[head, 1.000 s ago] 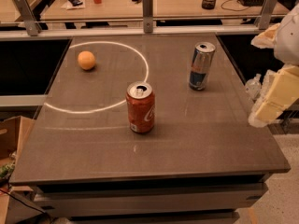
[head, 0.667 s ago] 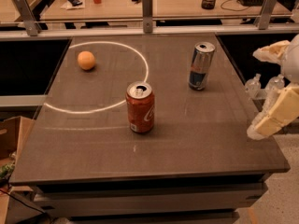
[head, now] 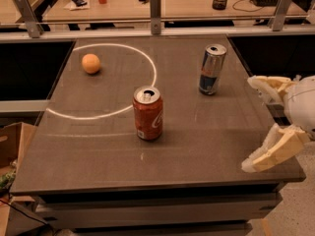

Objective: Knock coke can over

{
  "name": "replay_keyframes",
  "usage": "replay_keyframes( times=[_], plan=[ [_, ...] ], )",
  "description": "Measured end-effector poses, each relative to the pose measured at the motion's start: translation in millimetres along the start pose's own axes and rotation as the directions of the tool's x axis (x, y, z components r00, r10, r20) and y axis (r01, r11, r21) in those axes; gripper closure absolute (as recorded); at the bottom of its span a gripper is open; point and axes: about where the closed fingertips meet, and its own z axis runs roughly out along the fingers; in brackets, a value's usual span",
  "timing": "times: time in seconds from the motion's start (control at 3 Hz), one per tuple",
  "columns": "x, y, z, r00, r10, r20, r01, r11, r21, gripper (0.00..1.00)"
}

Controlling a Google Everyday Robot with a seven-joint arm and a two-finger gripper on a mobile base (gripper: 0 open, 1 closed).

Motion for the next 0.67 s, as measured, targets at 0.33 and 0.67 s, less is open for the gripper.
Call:
replay_keyframes(
  times=[0.33, 0.67],
  plan=[
    [-21, 20, 16, 0.986, 0.035, 0.162, -0.029, 0.9989, -0.037, 0.0],
    [-33, 21, 16, 0.979, 0.043, 0.198, -0.035, 0.9985, -0.042, 0.0]
  ],
)
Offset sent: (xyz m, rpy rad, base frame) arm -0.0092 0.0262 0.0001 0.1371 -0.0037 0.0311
